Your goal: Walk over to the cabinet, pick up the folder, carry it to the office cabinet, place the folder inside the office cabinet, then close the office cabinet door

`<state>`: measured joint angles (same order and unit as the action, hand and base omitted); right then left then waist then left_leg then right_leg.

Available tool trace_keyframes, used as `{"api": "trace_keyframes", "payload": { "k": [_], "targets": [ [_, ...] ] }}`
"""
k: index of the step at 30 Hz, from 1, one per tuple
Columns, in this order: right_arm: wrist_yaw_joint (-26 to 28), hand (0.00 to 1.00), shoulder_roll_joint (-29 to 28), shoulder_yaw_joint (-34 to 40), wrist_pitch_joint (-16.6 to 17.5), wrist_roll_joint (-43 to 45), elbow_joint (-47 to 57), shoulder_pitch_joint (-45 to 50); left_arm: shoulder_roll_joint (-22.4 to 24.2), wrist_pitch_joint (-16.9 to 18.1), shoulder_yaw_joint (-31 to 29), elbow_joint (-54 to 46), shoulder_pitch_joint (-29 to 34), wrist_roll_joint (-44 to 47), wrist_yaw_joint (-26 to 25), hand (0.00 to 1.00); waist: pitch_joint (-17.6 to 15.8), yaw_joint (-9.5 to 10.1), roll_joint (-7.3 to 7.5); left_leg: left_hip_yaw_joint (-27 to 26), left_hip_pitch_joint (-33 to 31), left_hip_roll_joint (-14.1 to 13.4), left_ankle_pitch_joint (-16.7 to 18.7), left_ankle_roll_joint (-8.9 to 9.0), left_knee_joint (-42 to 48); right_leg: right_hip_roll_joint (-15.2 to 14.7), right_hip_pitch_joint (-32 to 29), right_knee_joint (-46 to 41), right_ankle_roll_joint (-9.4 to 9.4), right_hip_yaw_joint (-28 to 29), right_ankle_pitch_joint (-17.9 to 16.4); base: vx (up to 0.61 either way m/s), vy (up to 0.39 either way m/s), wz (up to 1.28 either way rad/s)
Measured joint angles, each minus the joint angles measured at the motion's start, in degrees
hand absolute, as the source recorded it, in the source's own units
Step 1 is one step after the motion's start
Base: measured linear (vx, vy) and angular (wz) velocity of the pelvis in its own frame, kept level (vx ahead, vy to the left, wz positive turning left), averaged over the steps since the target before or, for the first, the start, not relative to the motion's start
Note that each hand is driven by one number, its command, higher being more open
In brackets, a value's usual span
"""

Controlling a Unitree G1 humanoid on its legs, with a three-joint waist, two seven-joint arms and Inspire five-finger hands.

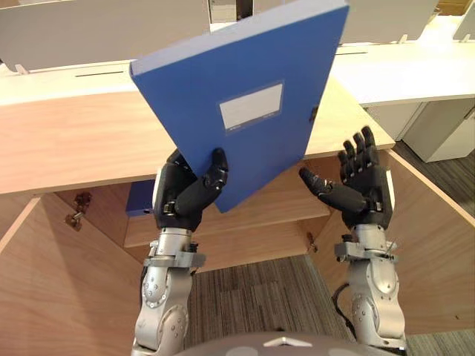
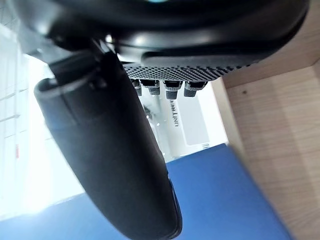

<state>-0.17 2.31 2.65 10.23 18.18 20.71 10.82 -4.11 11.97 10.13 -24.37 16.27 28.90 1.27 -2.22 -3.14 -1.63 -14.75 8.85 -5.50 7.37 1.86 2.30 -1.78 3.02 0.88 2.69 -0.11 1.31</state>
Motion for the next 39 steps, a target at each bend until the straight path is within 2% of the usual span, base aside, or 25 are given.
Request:
{"api": "trace_keyframes", "payload": {
  "k": [14, 22, 23, 32, 39],
  "targets": [
    [4.23, 1.00, 9.23, 0.17, 0.12, -0.06, 1.80, -6.29, -2.76, -2.38, 0.93, 6.13, -1.61, 2.21, 6.35, 0.00, -0.30, -0.03, -0.35, 0.07, -0.14, 0.03, 0.00, -0.01, 0.00, -0.07, 0.06, 0.20, 0.00, -0.11, 0.15, 0.00, 0.000, 0.00],
    [11.08, 1.00, 14.46, 0.06, -0.85, 4.77, -7.57, -9.44, -6.46, -3.67, 1.86, 9.06, -3.84, 5.62, 10.41, 0.00, -0.31, -0.04, -0.35, 0.82, -0.49, 0.05, -0.01, -0.03, 0.25, -0.18, 0.21, 0.24, 0.01, -0.80, 0.15, -0.01, -0.006, 0.03],
    [11.89, 0.00, 15.15, 0.04, -1.27, 5.30, -8.67, -9.65, -6.97, -3.87, 1.86, 9.19, -3.85, 5.71, 10.69, 0.00, -0.31, -0.05, -0.35, 1.03, -0.63, 0.05, -0.01, -0.03, 0.30, -0.21, 0.20, 0.26, 0.01, -0.95, 0.16, -0.01, -0.013, 0.09],
    [16.92, 0.00, 18.56, -2.11, -2.73, 8.97, -14.51, -12.52, -7.32, -4.52, -0.58, 11.96, -4.33, 6.60, 11.80, 0.00, -0.31, 0.14, -0.36, 1.58, -1.08, 0.09, -0.03, -0.06, 0.57, -0.36, 0.20, 0.29, 0.01, -1.48, 0.16, -0.01, -0.002, 0.03],
    [18.10, 0.00, 17.74, -2.61, -2.80, 8.97, -15.98, -12.50, -7.19, -4.45, -2.57, 13.75, -4.84, 5.24, 11.53, 0.00, -0.29, 0.22, -0.35, 2.63, -1.71, 0.37, -0.17, -0.26, 0.90, -0.75, 0.22, 0.30, 0.01, -2.46, 0.18, -0.02, 0.001, 0.06]
  ]
}}
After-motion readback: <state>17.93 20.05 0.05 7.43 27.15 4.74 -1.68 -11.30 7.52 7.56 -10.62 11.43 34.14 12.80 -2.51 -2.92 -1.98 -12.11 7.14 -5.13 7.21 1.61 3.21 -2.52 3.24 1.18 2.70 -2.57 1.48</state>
